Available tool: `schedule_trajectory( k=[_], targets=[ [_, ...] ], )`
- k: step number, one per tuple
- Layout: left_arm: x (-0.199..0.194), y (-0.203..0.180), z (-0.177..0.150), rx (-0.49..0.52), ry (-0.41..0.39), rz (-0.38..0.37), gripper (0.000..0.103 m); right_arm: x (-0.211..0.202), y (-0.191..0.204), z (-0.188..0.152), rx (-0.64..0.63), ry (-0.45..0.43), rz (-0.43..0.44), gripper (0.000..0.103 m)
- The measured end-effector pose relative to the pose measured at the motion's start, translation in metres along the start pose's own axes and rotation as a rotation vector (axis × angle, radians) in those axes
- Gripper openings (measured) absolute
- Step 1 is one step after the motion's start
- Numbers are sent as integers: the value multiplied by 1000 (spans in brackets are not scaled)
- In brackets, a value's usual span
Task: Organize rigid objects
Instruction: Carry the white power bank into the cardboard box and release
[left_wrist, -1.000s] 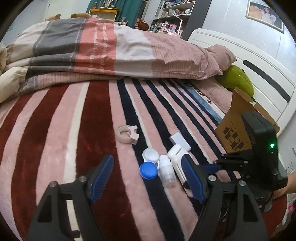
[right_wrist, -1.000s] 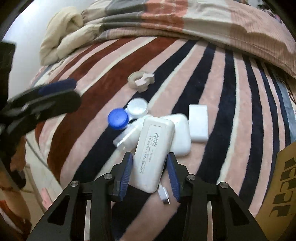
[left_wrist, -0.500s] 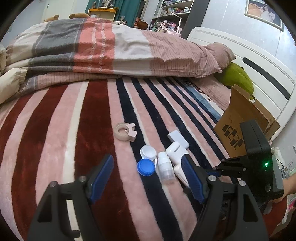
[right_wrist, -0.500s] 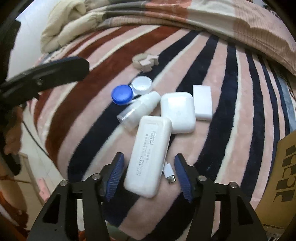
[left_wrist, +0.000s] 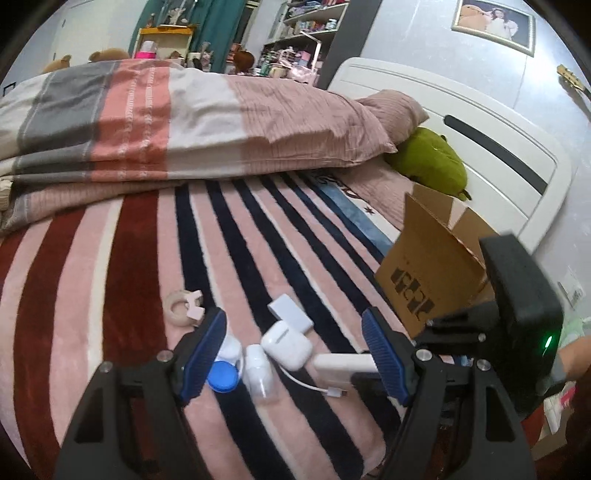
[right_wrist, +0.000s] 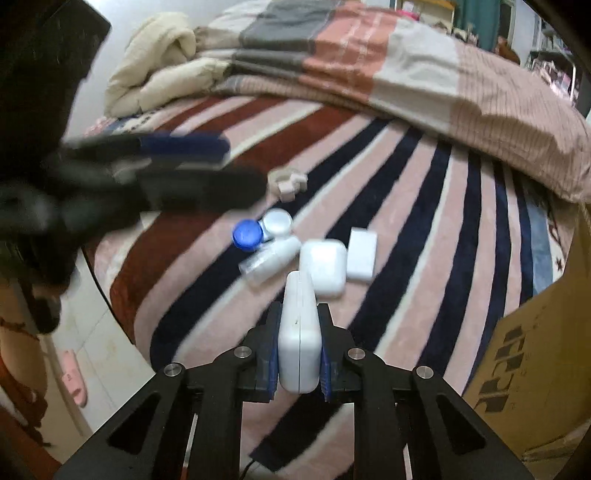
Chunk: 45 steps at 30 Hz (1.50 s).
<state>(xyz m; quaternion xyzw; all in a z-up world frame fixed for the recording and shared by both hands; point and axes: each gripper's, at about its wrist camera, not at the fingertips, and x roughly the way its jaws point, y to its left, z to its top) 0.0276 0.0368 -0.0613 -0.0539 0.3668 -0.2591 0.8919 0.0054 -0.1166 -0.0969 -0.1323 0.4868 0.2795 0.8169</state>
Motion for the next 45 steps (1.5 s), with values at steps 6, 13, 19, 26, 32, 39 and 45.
schedule_trajectory(
  k=[6,13,19,26,32,39,45],
  targets=[
    [8,5,-14,-16,44,30,73,16,2,-26,-101,4,-80,13],
    [24,-4,-20,1,89,-8,73,25,-8,-28,-82,54,-64,13],
    [31,-12,-22,12,107,-27,73,33,-19,-43,-33,130,-42,13],
    [19,-25,-4,12,105,-145,73,-10,-15,-27,-34,-22,8,13],
    [-4,-47,47,41,29,-260,54,-77,-10,13,-53,-194,58,13],
    [22,-98,109,124,33,-334,46,-123,-49,33,45,-286,18,12],
    [88,-162,142,213,156,-383,46,-146,-119,12,223,-265,-35,12]
  ],
)
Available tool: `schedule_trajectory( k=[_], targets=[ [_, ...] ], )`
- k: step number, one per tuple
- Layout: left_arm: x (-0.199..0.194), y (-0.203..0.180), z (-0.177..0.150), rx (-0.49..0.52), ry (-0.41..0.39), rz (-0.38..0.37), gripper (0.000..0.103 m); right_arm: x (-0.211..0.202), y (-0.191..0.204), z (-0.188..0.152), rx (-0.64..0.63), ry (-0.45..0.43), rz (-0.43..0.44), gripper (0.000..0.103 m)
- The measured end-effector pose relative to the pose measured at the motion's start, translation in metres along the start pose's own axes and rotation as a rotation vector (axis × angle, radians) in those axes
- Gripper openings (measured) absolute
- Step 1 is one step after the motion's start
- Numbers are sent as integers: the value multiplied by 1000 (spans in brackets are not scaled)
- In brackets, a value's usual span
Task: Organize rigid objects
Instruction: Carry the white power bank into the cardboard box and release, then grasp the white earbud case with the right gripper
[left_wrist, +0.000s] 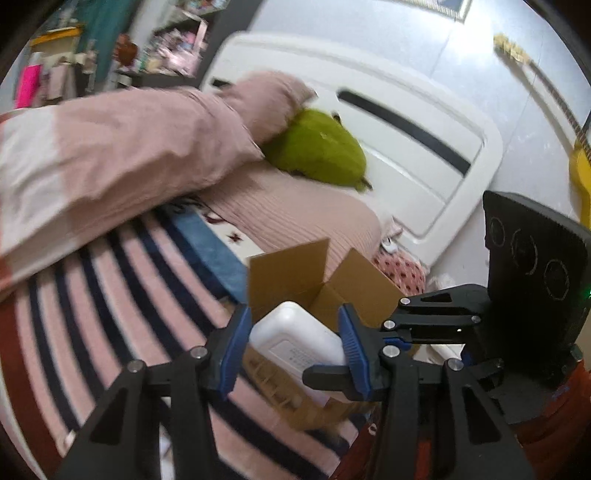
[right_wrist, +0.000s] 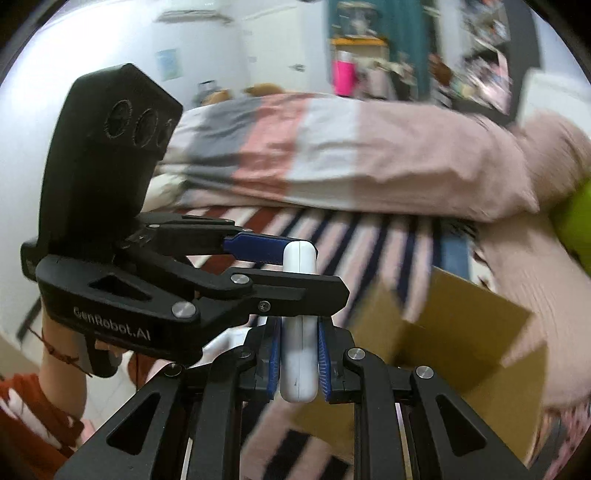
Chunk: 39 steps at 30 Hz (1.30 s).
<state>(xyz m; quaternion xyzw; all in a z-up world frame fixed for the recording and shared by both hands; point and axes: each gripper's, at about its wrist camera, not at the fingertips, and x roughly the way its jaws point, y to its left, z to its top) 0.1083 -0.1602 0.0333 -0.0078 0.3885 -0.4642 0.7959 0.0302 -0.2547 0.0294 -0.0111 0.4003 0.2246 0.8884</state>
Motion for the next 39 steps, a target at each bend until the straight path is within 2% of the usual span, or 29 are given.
schedule_trajectory(
  k=[4,8,11,13,15,16,19,21,22,25,29,31,36,39],
  targets=[
    [58,-15,16,31,171,1,44,4,-51,-13,151,79,-32,13],
    [96,-24,17,67,300,70,44,22,-79,-27,225,178,-62,12],
    [109,-27,15,78,338,110,44,29,-89,-41,250,254,-92,13],
    [109,-28,13,73,342,107,48,34,-93,-47,254,285,-129,13],
    [100,-27,13,73,319,119,58,38,-95,-53,247,318,-171,13],
    [89,-26,13,81,293,141,59,38,-95,-55,245,323,-179,14],
    [43,-17,10,68,181,192,67,33,-89,-52,210,294,-190,14],
    [7,-5,3,44,100,242,71,28,-76,-45,176,249,-185,20],
    [-13,2,-3,28,63,282,71,23,-68,-40,159,210,-162,24],
    [-60,21,-28,-16,-23,380,72,10,-27,-23,75,94,-49,25],
    [-108,51,-68,-95,-106,482,72,16,29,-10,-34,32,103,27],
    [-122,66,-94,-142,-131,511,73,30,58,-12,-88,52,160,35],
    [-131,100,-155,-242,-169,554,73,93,103,-38,-137,174,212,37],
    [-128,116,-184,-290,-147,554,73,136,105,-61,-131,240,141,38]
  ],
)
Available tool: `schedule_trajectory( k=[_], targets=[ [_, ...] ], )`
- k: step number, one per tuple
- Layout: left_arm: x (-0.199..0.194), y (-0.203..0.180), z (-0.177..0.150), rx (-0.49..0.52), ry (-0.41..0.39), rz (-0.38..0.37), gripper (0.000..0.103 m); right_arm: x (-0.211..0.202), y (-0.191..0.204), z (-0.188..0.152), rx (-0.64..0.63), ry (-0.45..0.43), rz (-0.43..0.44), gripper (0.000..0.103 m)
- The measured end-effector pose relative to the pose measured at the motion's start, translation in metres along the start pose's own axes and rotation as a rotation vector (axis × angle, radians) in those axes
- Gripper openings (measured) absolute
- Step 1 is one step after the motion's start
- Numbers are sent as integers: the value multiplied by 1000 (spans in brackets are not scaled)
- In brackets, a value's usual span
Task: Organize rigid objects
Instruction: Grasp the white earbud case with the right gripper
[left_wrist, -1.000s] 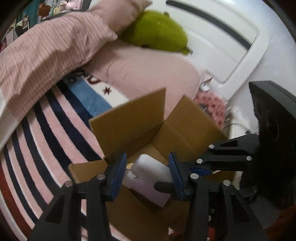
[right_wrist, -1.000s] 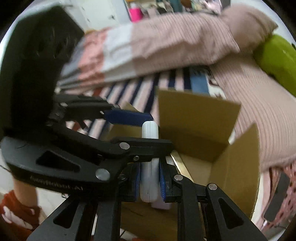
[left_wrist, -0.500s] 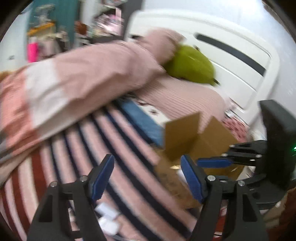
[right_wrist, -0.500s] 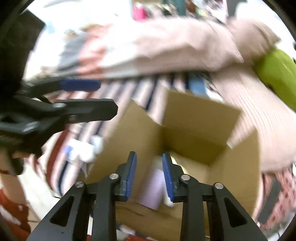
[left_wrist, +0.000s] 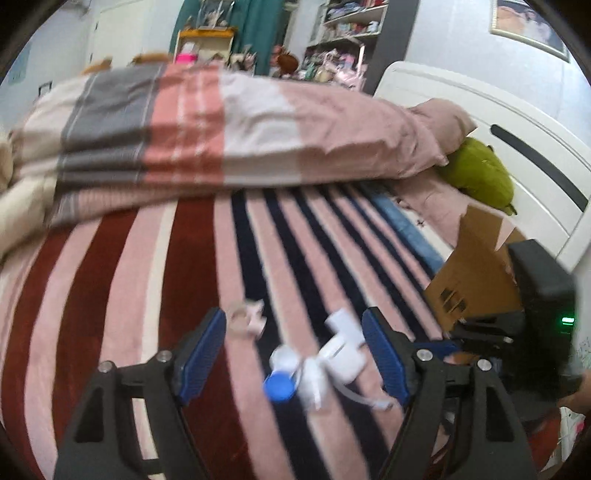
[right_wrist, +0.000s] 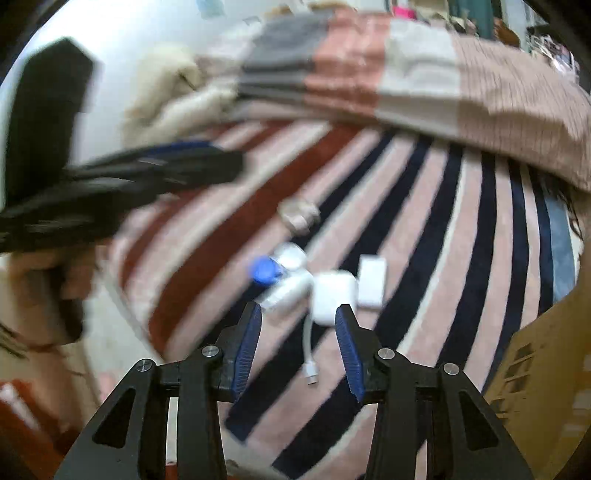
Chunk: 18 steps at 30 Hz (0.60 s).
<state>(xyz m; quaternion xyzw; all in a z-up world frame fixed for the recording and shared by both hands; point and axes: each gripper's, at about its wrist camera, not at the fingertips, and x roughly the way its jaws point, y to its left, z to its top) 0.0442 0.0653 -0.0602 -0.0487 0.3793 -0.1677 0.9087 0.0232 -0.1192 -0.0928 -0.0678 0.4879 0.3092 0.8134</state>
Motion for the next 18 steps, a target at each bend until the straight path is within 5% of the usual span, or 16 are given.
schedule_trajectory(
  k=[4,10,11,18],
  targets=[
    [4,11,-18,-39,9,-23,73,45,-8,-1,13,25,-59,49],
    [8,12,-24,-49,19,-18,73,80,-9,5,-2,94,-154,45],
    [8,12,-22,-53,19,-26,73,82,-9,6,-3,90,-161,39],
    [7,-10,-8,4,22,-99,73,52,-7,6,-32,16,-141,39]
  ],
)
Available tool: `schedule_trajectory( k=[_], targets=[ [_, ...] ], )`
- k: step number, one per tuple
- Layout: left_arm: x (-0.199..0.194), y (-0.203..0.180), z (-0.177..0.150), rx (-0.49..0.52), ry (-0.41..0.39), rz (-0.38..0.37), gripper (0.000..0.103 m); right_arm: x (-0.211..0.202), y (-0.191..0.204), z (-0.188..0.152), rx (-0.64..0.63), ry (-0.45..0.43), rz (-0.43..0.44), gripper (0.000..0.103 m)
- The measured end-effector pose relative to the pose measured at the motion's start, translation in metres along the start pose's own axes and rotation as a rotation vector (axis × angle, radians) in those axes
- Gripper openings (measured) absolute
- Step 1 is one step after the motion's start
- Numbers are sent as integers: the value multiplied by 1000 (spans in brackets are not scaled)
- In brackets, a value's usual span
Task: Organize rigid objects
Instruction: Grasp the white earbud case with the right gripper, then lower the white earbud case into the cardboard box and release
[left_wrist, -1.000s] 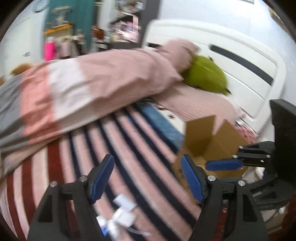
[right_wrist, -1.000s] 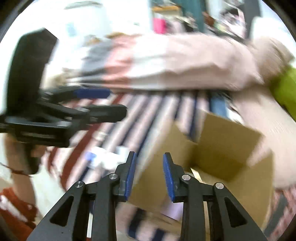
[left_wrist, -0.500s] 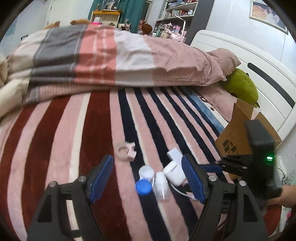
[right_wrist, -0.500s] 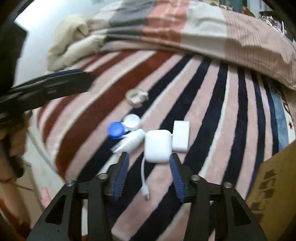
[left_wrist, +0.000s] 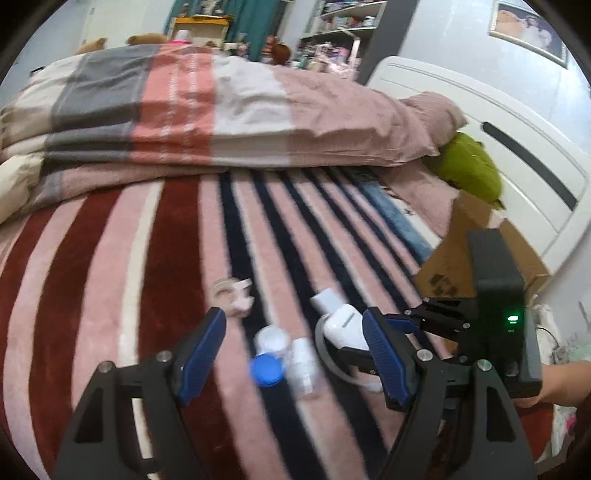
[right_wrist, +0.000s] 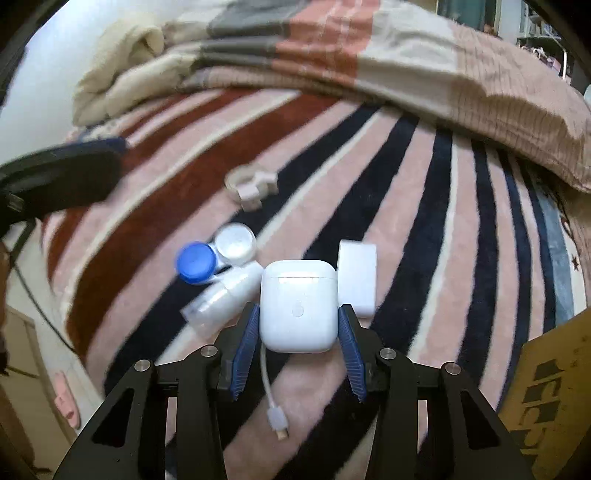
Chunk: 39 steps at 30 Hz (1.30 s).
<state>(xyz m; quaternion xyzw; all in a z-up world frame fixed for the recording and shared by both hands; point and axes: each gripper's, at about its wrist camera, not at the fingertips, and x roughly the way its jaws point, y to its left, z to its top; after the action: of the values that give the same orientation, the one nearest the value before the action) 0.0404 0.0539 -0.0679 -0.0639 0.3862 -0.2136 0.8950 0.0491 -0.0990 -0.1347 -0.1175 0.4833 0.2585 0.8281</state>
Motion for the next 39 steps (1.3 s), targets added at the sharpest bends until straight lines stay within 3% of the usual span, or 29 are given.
schedule_trajectory(
  k=[6,11,15,19,27,32,35,37,39],
  targets=[
    [2,-43,31,88,-3,-146,72,-68,-2,12,-13,-140,45,39],
    [1,-82,60,138,-7,-283,53,-129,-10,19,-6,-260,40,39],
    [6,-119,80,221,0,-326,38,-156,-27,17,13,-304,-3,39],
    [26,-157,97,277,47,-367,38,-176,-55,7,59,-321,-57,39],
    [91,-235,118,372,241,-442,38,-198,-127,-22,223,-263,-122,39],
    [130,-274,116,416,370,-443,38,-193,-167,-37,311,-140,-164,39],
    [141,-283,115,427,403,-423,38,-184,-178,-42,310,-65,-209,39],
    [140,-281,118,421,398,-414,43,-180,-183,-45,324,-22,-242,39],
    [131,-271,124,410,364,-403,62,-178,-184,-48,321,-4,-293,41]
  ],
)
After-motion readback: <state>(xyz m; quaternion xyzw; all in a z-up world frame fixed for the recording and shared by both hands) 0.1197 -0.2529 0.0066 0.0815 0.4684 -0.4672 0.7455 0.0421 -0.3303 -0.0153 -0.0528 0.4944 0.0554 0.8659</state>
